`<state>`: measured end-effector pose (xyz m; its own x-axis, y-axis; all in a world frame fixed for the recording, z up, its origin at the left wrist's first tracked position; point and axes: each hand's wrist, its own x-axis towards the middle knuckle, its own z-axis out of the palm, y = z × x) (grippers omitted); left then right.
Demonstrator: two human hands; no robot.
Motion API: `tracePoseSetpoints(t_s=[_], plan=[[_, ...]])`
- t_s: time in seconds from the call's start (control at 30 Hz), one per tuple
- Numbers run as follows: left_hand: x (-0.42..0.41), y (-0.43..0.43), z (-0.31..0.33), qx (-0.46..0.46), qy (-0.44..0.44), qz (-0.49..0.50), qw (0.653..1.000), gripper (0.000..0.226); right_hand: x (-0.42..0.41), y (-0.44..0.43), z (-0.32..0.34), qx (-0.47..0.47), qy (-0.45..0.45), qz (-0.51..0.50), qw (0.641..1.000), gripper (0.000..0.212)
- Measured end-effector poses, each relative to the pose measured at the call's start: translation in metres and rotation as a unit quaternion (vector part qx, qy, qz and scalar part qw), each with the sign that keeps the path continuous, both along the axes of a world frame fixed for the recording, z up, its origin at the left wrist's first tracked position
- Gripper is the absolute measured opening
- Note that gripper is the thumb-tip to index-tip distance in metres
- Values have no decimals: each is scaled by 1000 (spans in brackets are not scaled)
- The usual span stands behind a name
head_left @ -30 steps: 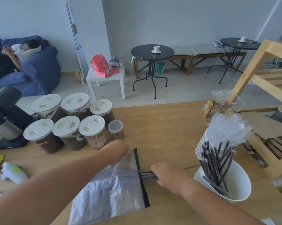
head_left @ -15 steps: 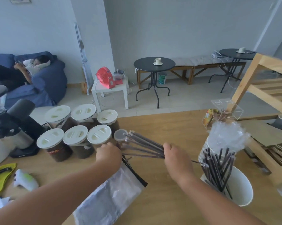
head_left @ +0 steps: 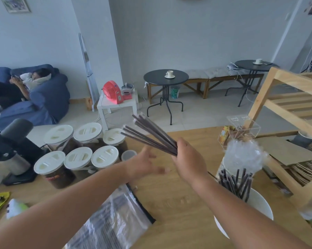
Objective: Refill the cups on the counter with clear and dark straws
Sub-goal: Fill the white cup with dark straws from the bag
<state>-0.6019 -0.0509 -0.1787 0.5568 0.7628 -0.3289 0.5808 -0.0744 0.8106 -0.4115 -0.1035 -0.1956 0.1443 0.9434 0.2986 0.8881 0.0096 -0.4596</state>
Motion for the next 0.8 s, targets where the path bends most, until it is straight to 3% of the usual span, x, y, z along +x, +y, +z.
tracePoseSetpoints(t_s=[0.1, 0.17, 0.23, 0.33, 0.4, 0.57, 0.7, 0.8], plan=[[29, -17, 41, 45, -286, 5, 957, 66, 2, -13, 34, 46, 115, 60, 990, 15], [50, -30, 69, 63, -390, 40, 918, 47, 11, -25, 56, 65, 148, 80, 984, 11], [73, -39, 97, 81, -446, 49, 890, 42, 26, -38, 72, 64, 179, 83, 978, 14], [107, -50, 131, 112, -495, 27, 861, 42, 55, -59, 81, 66, 219, 77, 970, 35], [133, -58, 143, 91, -518, 21, 850, 49, 75, -76, 82, 70, 235, 61, 967, 35], [197, -90, 150, 131, -472, -43, 871, 14, 125, -114, 71, 94, 273, 16, 957, 20], [238, -112, 148, 134, -449, -113, 876, 25, 151, -131, 52, 112, 292, -14, 950, 18], [254, -120, 126, 86, -448, -140, 879, 39, 171, -148, 19, 54, 283, -63, 956, 23]])
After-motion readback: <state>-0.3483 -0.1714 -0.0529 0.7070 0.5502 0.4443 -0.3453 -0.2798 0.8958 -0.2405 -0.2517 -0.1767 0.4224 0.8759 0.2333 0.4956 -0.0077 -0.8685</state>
